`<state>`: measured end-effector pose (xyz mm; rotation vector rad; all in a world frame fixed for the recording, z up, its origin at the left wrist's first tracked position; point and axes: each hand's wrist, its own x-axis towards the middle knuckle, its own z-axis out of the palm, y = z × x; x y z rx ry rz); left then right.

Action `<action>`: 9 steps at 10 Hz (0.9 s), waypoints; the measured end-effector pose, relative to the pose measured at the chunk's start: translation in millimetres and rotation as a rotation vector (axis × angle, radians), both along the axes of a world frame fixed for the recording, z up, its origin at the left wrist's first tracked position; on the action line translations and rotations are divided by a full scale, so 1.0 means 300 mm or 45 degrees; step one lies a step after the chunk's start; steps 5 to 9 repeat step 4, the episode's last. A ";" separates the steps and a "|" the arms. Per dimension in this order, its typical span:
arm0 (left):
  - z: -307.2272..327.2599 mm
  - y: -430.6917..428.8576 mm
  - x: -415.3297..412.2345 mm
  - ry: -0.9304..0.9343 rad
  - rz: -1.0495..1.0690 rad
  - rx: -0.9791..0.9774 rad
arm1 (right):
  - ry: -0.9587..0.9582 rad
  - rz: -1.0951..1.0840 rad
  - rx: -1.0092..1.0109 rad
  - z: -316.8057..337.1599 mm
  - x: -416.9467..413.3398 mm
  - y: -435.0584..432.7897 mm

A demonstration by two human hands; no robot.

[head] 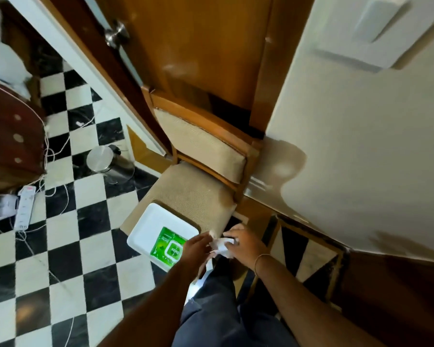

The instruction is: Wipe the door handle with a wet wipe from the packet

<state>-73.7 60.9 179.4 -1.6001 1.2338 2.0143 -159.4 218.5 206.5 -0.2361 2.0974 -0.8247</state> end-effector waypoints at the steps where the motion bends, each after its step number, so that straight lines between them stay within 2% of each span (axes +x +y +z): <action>1: -0.147 -0.111 0.037 -0.190 0.070 -0.289 | 0.035 0.001 0.074 -0.081 0.019 0.007; 2: -0.281 -0.198 0.043 -0.254 0.188 -0.394 | 0.030 -0.059 0.146 -0.163 0.079 0.105; 4: -0.466 -0.284 -0.009 -0.374 -0.007 -0.455 | -0.125 -0.267 0.397 -0.302 0.290 0.414; 9: -0.466 -0.284 -0.009 -0.374 -0.007 -0.455 | -0.125 -0.267 0.397 -0.302 0.290 0.414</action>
